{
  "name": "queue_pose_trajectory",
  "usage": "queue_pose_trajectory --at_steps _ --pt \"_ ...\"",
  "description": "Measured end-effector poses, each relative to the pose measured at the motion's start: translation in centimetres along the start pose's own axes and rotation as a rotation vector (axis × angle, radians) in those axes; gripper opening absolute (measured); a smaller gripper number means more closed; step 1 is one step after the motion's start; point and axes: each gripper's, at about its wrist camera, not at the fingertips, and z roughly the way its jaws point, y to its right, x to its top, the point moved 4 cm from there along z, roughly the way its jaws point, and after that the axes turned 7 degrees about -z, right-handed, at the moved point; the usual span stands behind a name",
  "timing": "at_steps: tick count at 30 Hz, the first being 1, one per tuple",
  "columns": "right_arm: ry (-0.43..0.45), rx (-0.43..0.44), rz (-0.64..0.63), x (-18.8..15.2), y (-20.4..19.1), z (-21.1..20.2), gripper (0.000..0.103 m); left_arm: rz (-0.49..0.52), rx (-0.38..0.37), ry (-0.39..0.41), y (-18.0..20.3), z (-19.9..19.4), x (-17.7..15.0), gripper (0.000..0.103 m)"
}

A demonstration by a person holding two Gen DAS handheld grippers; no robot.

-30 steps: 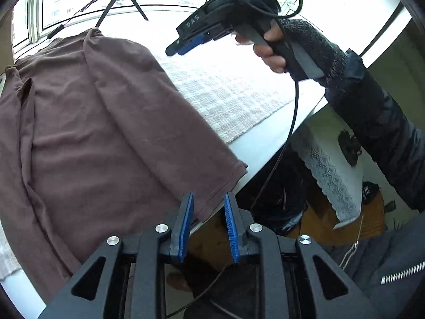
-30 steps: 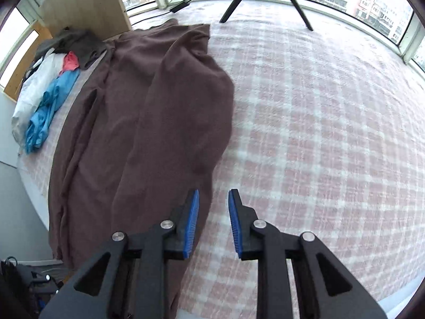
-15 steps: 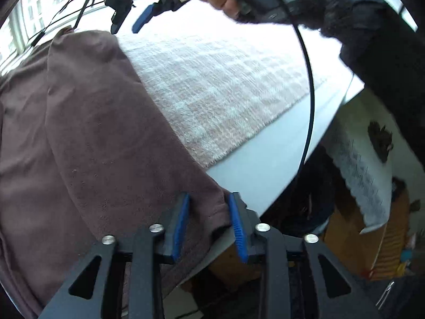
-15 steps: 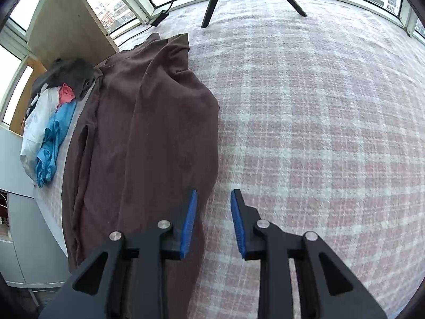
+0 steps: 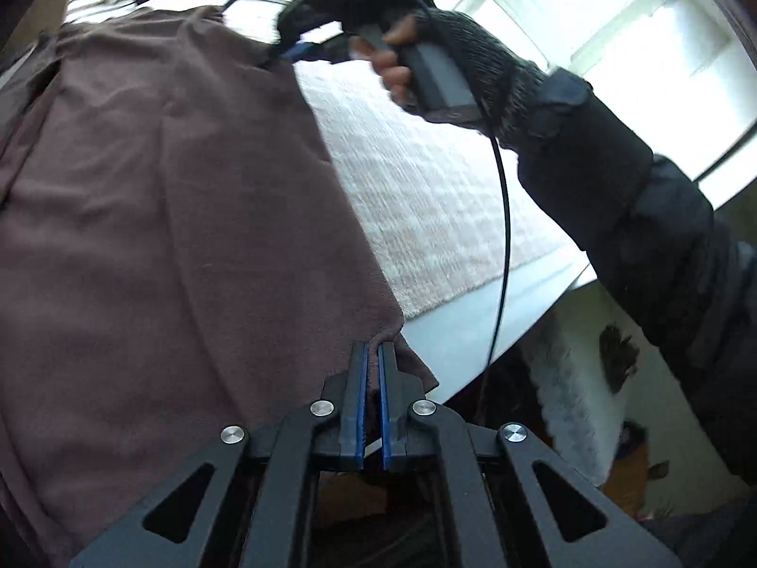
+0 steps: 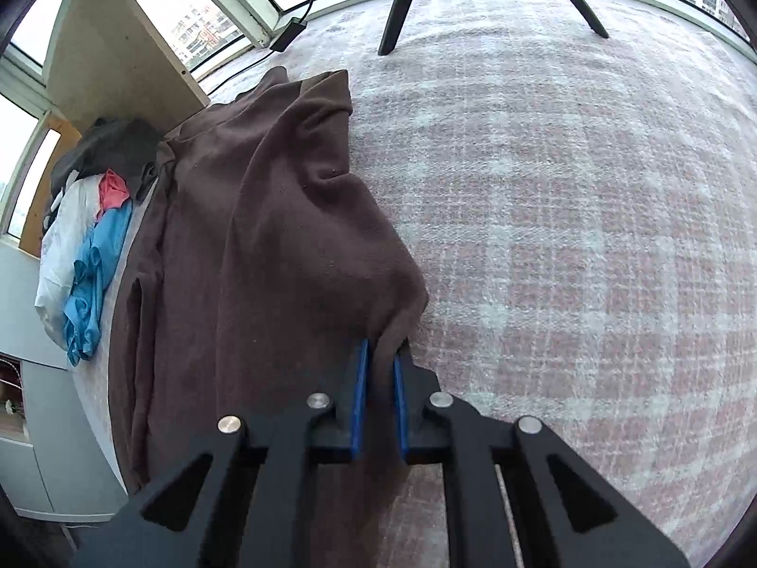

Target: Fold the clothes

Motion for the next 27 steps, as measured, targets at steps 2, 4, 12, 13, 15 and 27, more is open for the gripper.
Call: queue_pose_trajectory --at_steps 2,4,12,13,15,27 --pt "-0.015 -0.022 0.001 0.5 -0.8 -0.7 0.007 -0.046 -0.012 0.034 -1.2 -1.1 -0.2 0.003" --pt "-0.016 -0.048 -0.013 1.0 -2.2 -1.6 0.007 -0.092 -0.019 0.064 -2.3 -2.0 -0.5 0.003" --pt "-0.057 -0.206 -0.057 1.9 -4.6 -2.3 0.007 -0.043 -0.011 0.076 0.4 -0.4 -0.2 0.003" --pt "-0.069 -0.236 -0.061 1.8 -4.2 -2.1 0.007 -0.011 -0.014 0.054 1.3 0.4 -0.2 0.004" --pt "-0.085 -0.264 -0.036 1.5 -2.7 -1.7 0.007 0.045 -0.021 -0.009 2.7 2.4 -0.5 0.008" --pt "-0.103 -0.247 0.008 0.8 -0.8 -1.0 0.008 0.344 0.206 -0.109 5.5 5.4 -2.5 0.032"
